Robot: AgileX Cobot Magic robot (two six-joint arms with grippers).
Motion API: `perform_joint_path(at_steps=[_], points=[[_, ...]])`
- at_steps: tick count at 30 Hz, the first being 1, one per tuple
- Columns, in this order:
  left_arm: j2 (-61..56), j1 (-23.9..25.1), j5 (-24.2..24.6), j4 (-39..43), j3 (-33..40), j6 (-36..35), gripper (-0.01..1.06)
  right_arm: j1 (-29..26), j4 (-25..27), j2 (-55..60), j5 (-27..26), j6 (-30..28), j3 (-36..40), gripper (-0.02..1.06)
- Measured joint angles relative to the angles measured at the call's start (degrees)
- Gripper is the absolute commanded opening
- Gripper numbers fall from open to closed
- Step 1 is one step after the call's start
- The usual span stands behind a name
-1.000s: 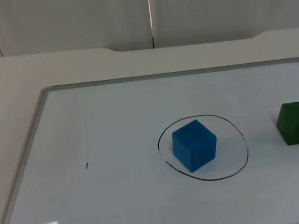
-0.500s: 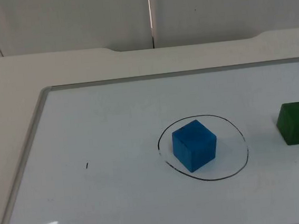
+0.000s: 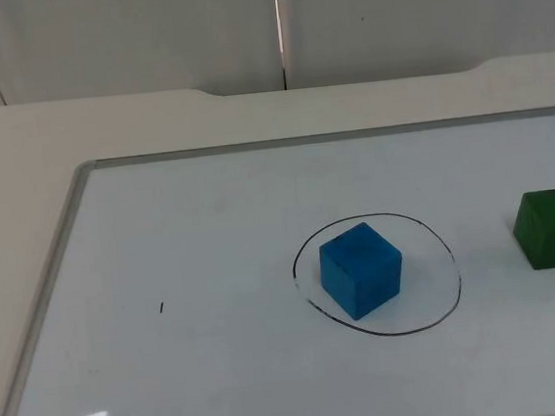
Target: Push the two cubes into the marked area.
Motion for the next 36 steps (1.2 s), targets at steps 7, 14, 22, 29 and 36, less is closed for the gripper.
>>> perform_joint_path(at_steps=[7, 14, 22, 29, 36], points=[[-11.7, 0.0, 7.6, 4.6, 0.0, -3.9, 0.0, 0.0, 0.0, 0.0, 0.0, 0.0, 0.0, 1.05], [-14.8, 0.0, 9.8, 8.4, 3.8, -7.5, 0.0, 0.0, 0.0, 0.0, 0.0, 0.0, 0.0, 1.05], [-14.8, 0.0, 10.5, 10.2, 11.0, -7.6, 0.0, 0.0, -0.2, 0.0, 0.0, 0.4, 0.0, 1.05], [-14.8, 0.0, 11.0, 10.2, 13.1, -7.6, 0.0, 0.0, -0.5, 0.0, 0.0, 0.4, 0.0, 1.05], [-14.8, 0.0, 11.0, 10.2, 13.1, -7.6, 0.0, 0.0, -0.5, 0.0, 0.0, 0.4, 0.0, 1.05]])
